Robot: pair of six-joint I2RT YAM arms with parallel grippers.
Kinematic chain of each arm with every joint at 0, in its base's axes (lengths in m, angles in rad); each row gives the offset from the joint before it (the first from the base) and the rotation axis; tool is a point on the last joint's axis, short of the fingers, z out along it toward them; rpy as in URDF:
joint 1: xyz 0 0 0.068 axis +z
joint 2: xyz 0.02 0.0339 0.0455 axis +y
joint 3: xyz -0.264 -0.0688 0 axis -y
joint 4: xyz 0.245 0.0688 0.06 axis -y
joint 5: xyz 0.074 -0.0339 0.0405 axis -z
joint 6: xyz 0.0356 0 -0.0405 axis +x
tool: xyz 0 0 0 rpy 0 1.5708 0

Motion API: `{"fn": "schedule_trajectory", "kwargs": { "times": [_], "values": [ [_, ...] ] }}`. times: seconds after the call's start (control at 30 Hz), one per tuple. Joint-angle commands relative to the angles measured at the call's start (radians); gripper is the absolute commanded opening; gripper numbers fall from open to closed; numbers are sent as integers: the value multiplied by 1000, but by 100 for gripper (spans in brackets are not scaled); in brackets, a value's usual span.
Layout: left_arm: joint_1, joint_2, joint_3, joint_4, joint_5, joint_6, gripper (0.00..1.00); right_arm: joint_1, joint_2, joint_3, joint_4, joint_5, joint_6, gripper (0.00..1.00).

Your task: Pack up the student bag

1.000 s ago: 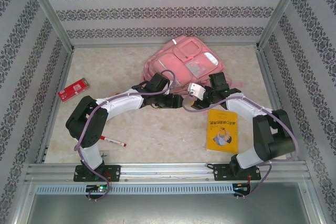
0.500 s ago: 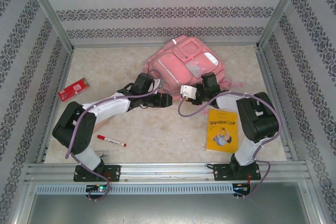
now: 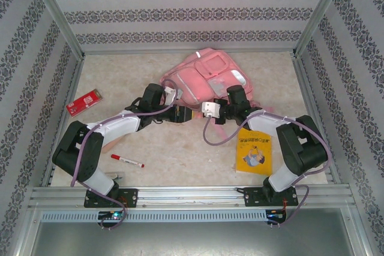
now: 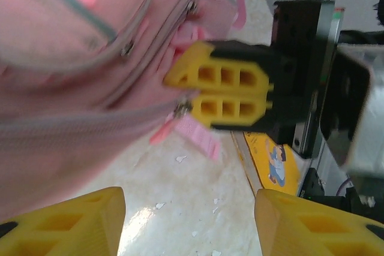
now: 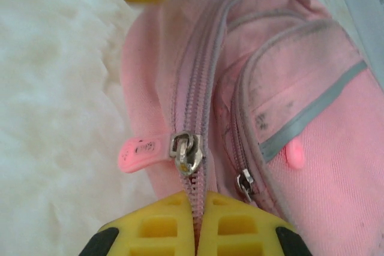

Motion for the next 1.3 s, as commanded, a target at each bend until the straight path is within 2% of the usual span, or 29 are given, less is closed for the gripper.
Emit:
{"fn": "schedule_trajectory", "kwargs": {
  "times": [0.0, 0.37, 0.47, 0.6, 0.87, 1.27],
  "values": [
    [-1, -6, -26, 114, 50, 62, 58, 13, -47, 13, 24, -147, 73, 0],
    [-14, 29, -54, 165, 77, 60, 49, -1, -24, 40, 50, -257, 213, 0],
    [-17, 17, -74, 159, 104, 78, 44, -7, -6, 56, 52, -275, 240, 0],
    [-18, -16, -133, 190, 139, 84, 44, -7, 4, 72, 41, -284, 237, 0],
    [-18, 6, -93, 165, 121, 83, 52, 6, 12, 90, 32, -319, 243, 0],
    [-20, 98, -5, 232, 134, 31, 51, 21, -12, 84, -1, -349, 249, 0]
  ]
}}
